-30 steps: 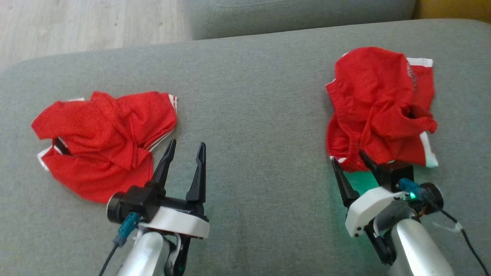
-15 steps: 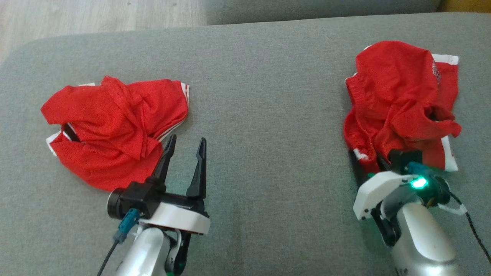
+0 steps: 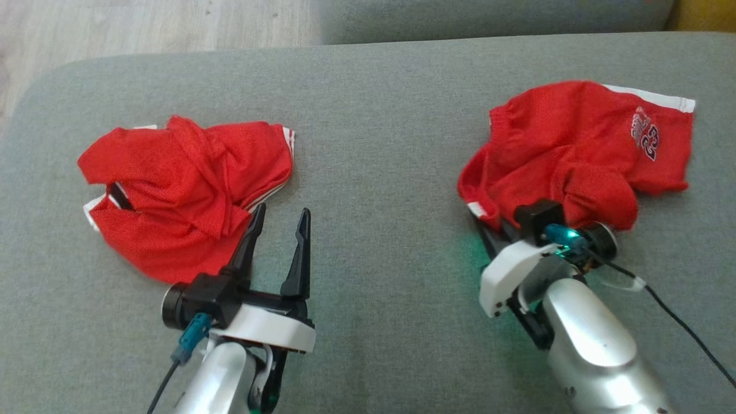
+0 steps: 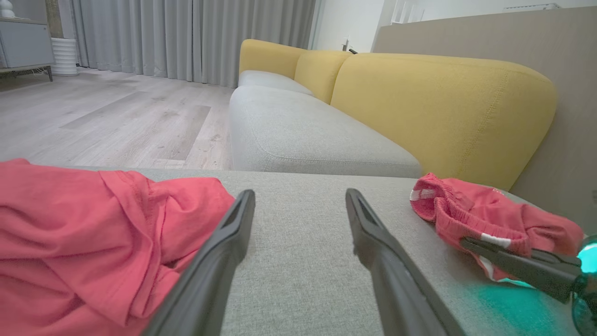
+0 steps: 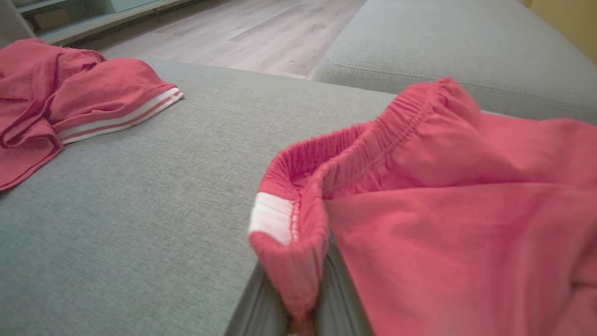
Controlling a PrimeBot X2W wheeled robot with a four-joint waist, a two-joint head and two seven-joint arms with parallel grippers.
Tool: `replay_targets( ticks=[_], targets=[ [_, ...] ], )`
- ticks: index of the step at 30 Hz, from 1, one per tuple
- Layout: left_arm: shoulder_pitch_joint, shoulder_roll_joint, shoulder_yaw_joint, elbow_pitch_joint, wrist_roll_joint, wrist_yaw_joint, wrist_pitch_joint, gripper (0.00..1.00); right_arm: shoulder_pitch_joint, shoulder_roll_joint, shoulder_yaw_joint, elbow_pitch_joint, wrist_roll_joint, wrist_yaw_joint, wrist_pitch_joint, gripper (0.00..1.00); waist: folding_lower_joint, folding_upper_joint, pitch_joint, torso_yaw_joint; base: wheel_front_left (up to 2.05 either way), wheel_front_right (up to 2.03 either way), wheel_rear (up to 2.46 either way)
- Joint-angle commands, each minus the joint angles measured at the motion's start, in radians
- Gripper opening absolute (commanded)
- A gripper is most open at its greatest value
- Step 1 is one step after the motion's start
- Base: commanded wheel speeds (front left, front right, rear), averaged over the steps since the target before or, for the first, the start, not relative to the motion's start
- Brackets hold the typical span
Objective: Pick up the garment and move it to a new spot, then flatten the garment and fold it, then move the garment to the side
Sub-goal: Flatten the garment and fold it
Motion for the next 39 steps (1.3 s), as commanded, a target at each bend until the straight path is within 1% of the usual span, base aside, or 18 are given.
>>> replay_targets(
  ticks=[1, 5, 6, 7, 11, 15, 21, 27, 30, 33, 39],
  targets=[
    [-0.04, 0.002, 0.024, -0.027, -0.007, 0.003, -0.01, 1.0, -0.039, 0.005, 0.041, -0.04, 0.012, -0.001, 0.004, 0.0, 0.0, 0.0, 0.0, 0.003, 0.0, 0.0, 0.0],
    [-0.037, 0.002, 0.022, -0.027, -0.009, 0.004, -0.01, 1.0, -0.054, 0.005, 0.121, -0.055, 0.061, -0.001, 0.03, 0.0, 0.0, 0.0, 0.0, 0.011, 0.0, 0.0, 0.0],
    [-0.037, 0.002, 0.021, -0.027, -0.01, 0.005, -0.01, 1.0, -0.059, 0.005, 0.135, -0.055, 0.068, -0.001, 0.034, 0.69, 0.0, 0.0, -0.001, 0.013, 0.0, 0.0, 0.0],
    [-0.037, 0.002, 0.019, -0.027, -0.012, 0.005, -0.01, 1.0, -0.064, 0.005, 0.148, -0.052, 0.068, -0.001, 0.04, 1.0, 0.0, 0.0, -0.001, 0.014, 0.0, 0.0, 0.0],
    [-0.036, 0.002, 0.017, -0.026, -0.016, 0.008, -0.01, 1.0, -0.073, 0.005, 0.167, -0.077, 0.103, -0.001, 0.012, 1.0, 0.0, 0.0, -0.004, 0.016, 0.0, 0.0, 0.0],
    [-0.032, 0.002, 0.025, -0.027, -0.016, 0.011, -0.01, 1.0, -0.069, 0.005, 0.15, -0.113, 0.125, -0.001, -0.033, 1.0, 0.0, 0.0, -0.011, 0.007, 0.0, 0.0, 0.0],
    [-0.015, 0.002, 0.041, -0.032, -0.012, 0.011, -0.01, 1.0, -0.015, 0.005, 0.01, -0.19, 0.074, -0.001, -0.108, 1.0, 0.0, 0.0, -0.033, -0.036, 0.0, 0.0, 0.0],
    [-0.008, 0.002, 0.048, -0.036, -0.009, 0.01, -0.01, 1.0, 0.112, 0.005, -0.201, -0.289, 0.02, -0.001, -0.138, 1.0, 0.0, 0.0, -0.048, -0.083, 0.0, 0.0, 0.0],
    [-0.006, 0.002, 0.046, -0.036, -0.009, 0.008, -0.01, 1.0, 0.187, 0.005, -0.301, -0.312, 0.014, -0.001, -0.139, 1.0, 0.0, 0.0, -0.052, -0.096, 0.0, 0.0, 0.0],
    [-0.007, 0.002, 0.045, -0.036, -0.009, 0.007, -0.01, 1.0, 0.237, 0.005, -0.344, -0.313, 0.011, -0.001, -0.138, 1.0, 0.0, 0.0, -0.05, -0.104, 0.0, 0.0, 0.0],
    [-0.012, 0.002, 0.041, -0.03, 0.001, 0.0, -0.01, 1.0, 0.242, 0.005, -0.364, -0.289, 0.001, -0.001, -0.127, 1.0, 0.0, 0.0, -0.035, -0.105, 0.0, 0.0, 0.0]
  ],
)
